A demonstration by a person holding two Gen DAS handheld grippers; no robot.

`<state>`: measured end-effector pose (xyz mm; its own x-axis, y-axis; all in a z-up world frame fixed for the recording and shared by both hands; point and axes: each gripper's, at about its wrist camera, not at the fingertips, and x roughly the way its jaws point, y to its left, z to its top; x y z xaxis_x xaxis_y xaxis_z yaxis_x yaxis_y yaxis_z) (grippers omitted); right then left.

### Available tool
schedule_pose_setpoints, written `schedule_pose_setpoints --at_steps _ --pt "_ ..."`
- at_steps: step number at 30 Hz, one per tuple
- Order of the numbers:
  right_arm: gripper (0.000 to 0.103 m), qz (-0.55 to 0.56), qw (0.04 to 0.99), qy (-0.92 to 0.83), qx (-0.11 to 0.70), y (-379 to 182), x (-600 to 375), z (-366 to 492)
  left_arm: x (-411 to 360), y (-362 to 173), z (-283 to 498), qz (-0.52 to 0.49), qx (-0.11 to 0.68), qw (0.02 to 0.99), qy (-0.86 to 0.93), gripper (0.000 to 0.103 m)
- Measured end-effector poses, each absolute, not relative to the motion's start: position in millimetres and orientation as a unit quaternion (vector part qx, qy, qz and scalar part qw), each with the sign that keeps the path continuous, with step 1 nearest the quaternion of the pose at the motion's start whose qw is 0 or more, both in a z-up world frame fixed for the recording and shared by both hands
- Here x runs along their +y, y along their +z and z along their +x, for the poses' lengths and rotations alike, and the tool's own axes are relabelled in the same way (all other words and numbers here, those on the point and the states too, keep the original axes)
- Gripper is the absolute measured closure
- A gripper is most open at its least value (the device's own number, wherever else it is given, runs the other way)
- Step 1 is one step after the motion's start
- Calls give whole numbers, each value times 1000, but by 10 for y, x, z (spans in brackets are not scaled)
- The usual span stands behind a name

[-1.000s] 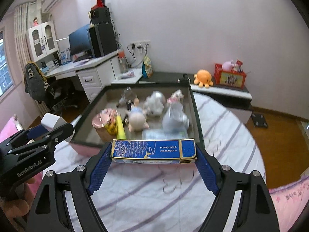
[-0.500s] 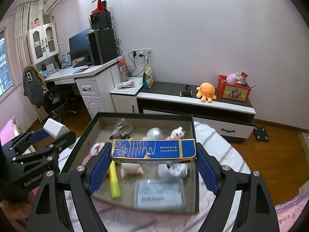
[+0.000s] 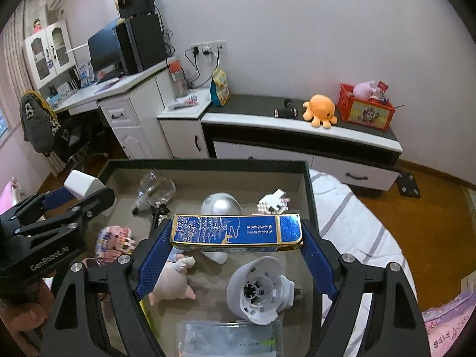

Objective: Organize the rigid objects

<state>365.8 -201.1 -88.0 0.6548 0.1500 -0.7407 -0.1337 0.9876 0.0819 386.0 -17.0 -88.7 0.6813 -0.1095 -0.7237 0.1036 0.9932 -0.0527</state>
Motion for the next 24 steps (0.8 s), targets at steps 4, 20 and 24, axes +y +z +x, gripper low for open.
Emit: schedule_pose_setpoints --at_steps 4,20,24 --pt "18 3 905 79 418 -934 -1979 3682 -189 -864 3852 5 391 919 -55 24" --pt "0 66 923 57 375 -564 -2136 3101 -4 -313 3028 6 328 944 -31 0" --pt "0 71 933 46 349 -374 -2152 2733 4 -121 2626 17 308 951 -19 0"
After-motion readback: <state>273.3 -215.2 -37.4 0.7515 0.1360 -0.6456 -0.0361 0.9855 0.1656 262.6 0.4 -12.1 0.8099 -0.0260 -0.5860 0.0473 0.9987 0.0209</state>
